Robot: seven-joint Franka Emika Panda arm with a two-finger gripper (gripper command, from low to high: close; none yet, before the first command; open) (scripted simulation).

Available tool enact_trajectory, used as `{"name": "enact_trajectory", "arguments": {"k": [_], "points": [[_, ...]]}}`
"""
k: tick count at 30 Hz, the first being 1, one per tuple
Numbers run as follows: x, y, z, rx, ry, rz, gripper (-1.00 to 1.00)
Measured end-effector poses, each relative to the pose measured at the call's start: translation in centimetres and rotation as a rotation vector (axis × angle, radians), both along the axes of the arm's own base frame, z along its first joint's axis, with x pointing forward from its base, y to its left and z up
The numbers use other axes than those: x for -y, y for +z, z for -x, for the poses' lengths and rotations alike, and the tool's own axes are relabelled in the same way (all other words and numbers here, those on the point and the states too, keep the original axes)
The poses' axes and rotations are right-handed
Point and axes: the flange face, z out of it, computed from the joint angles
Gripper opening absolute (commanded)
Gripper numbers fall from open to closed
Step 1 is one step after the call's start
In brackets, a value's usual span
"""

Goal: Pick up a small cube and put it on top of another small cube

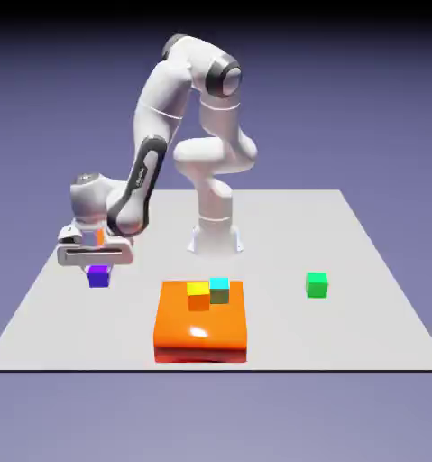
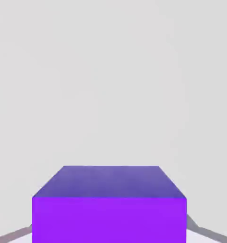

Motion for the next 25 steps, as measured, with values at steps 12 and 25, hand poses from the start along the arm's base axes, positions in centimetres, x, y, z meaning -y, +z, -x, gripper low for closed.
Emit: {"name": "enact_trajectory", "arguments": {"k": [12,25], "points": [[-20.6,9.3,-12.5,-0.005,0.458,-0.07,-1.0],[-26.4,7.1,-13.0,0.005,0.576,0.031,1.0]]}}
